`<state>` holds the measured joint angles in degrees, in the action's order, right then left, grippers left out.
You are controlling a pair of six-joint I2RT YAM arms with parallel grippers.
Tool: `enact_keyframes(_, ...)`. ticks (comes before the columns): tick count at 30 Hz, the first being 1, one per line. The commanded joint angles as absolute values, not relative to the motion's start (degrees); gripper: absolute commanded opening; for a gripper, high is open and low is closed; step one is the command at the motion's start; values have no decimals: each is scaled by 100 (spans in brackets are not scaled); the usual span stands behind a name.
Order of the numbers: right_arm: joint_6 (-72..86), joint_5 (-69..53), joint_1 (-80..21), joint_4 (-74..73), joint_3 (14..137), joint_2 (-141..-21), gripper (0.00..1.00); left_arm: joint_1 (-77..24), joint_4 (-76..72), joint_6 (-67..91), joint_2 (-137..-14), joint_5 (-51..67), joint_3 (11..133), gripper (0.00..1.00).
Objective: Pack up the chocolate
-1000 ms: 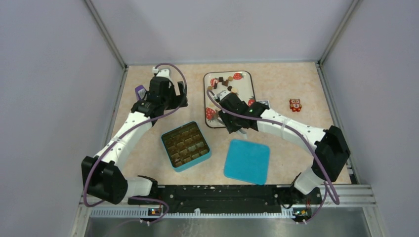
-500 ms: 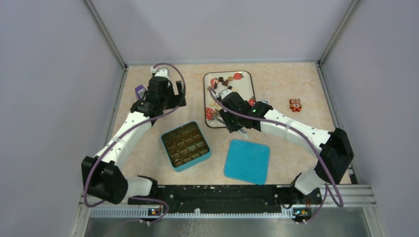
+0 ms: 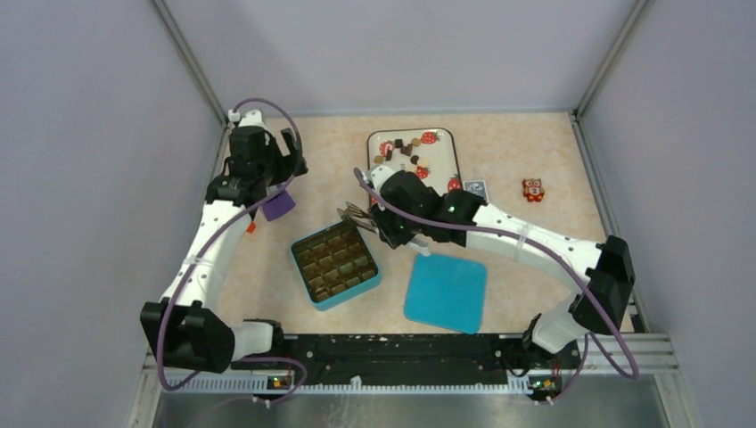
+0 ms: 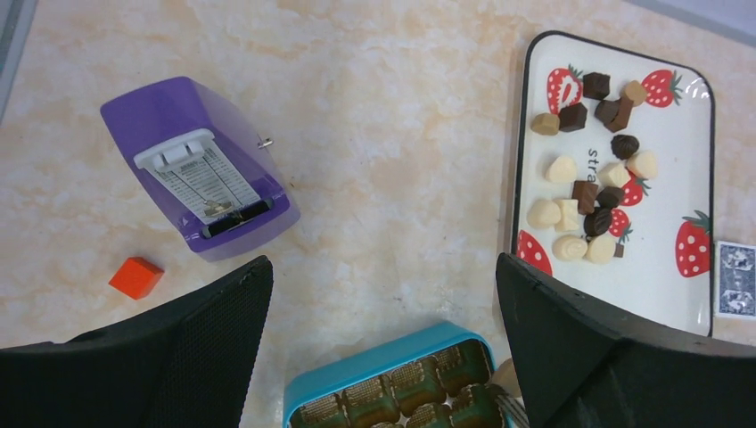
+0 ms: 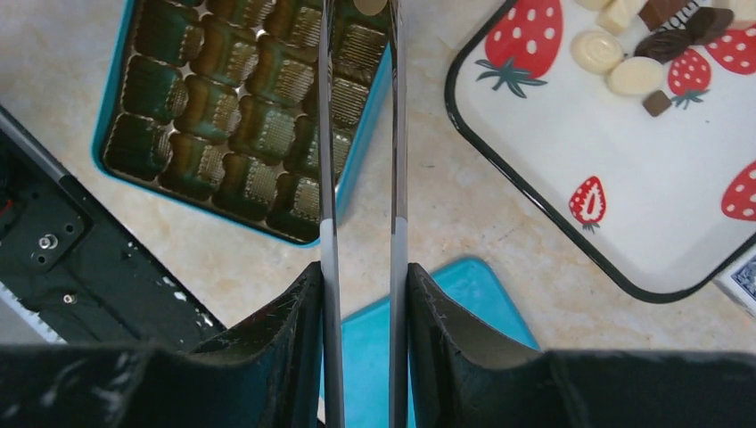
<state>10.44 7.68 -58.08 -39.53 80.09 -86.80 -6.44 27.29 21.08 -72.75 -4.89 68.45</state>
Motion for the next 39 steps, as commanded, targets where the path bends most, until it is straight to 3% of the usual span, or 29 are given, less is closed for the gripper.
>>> enact_keyframes(1, 942, 587, -6013, -3559, 8457, -8966, 11, -598, 2716, 2019, -6973, -402, 7154, 99)
enact_keyframes(17, 847, 271, -6154, -3428, 8476, -9581, 13, -579, 2721, 1985, -6872, -475, 6998, 99)
enact_keyframes(24, 821, 283, -6152, -3423, 8471, -9700, 28, -577, 2699, 1995, -6879, -458, 6957, 99)
enact_keyframes(32, 842, 428, -6156, -3410, 8474, -9685, 37, -571, 2654, 2021, -6886, -422, 6917, 99)
enact_keyframes(39, 870, 541, -6152, -3325, 8489, -9654, 37, -572, 2647, 2017, -6889, -376, 6914, 99)
